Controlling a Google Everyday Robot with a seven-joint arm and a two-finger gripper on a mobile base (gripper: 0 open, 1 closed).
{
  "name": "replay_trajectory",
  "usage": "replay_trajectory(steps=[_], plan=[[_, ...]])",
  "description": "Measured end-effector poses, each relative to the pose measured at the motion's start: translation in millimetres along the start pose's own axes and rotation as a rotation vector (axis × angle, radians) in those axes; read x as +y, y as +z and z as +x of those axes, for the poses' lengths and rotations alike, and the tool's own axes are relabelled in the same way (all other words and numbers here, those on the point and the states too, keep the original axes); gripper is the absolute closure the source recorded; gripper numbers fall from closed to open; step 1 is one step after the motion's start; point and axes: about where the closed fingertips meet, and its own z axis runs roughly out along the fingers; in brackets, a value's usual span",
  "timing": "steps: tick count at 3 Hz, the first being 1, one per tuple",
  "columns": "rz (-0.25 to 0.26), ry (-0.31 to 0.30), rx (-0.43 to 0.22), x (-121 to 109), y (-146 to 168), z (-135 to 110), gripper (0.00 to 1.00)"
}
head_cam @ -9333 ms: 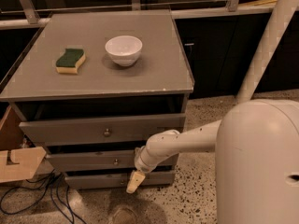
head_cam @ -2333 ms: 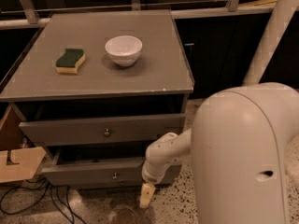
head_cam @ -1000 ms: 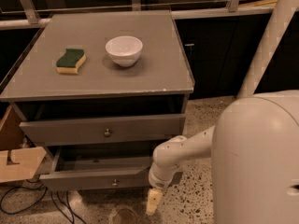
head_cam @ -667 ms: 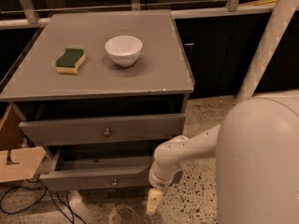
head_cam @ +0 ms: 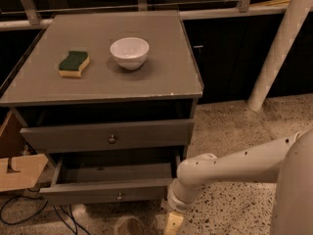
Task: Open middle drawer
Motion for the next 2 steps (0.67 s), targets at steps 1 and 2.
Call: replay_trajectory(steps=[1, 2], plan=[[0.056, -0.004, 0.004, -12, -12, -10, 0.00], [0.203, -0.021, -0.027, -35, -58, -30, 0.00]])
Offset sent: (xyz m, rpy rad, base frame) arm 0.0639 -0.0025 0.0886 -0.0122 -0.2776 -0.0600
